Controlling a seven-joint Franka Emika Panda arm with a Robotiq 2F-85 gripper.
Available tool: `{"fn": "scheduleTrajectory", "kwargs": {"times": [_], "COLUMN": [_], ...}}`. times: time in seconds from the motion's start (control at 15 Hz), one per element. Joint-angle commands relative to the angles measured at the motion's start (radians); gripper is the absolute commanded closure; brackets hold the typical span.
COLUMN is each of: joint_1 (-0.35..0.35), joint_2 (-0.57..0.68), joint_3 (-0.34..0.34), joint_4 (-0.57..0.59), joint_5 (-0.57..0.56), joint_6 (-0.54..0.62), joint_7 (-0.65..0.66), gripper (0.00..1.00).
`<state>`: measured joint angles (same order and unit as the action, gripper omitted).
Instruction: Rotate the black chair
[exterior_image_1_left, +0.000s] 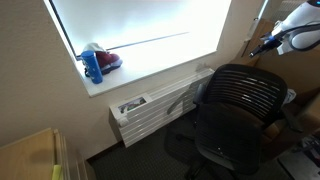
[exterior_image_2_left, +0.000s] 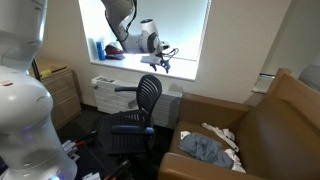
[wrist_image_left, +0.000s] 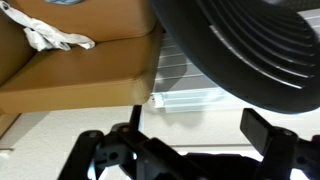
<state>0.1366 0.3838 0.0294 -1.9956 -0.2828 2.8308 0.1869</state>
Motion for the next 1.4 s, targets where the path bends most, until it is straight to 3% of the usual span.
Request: {"fn": "scheduleTrajectory", "kwargs": {"times": [0.0,0.07,0.13,0.2,0.4,0.47,0.53,0.73,0.8,0.87,1.13,1.33], "joint_1": [-0.238,-0.313,-0.145,-0.167,-0.132,-0.213,-0.289,-0.403,-0.371,-0.304,-0.315,-0.262], "joint_2": [0.024,0.047,0.010,0.015,0.013,0.028,0.047,0.080,0.074,0.045,0.048,0.047], "joint_3": [0.273,0.352,0.185,0.207,0.168,0.284,0.365,0.472,0.429,0.377,0.368,0.286], "joint_4": [-0.007,0.012,-0.007,-0.006,-0.005,0.007,0.016,0.049,0.061,0.022,0.044,0.043], "joint_5": [0.160,0.195,0.189,0.211,0.204,0.317,0.352,0.476,0.512,0.495,0.522,0.411], "joint_6": [-0.034,-0.063,-0.025,-0.027,-0.027,-0.096,-0.112,-0.237,-0.311,-0.218,-0.309,-0.315], "joint_7": [-0.271,-0.349,-0.257,-0.287,-0.276,-0.427,-0.491,-0.718,-0.779,-0.688,-0.785,-0.810], "gripper": [0.00,0.00,0.00,0.00,0.00,0.00,0.00,0.00,0.00,0.00,0.00,0.00]}}
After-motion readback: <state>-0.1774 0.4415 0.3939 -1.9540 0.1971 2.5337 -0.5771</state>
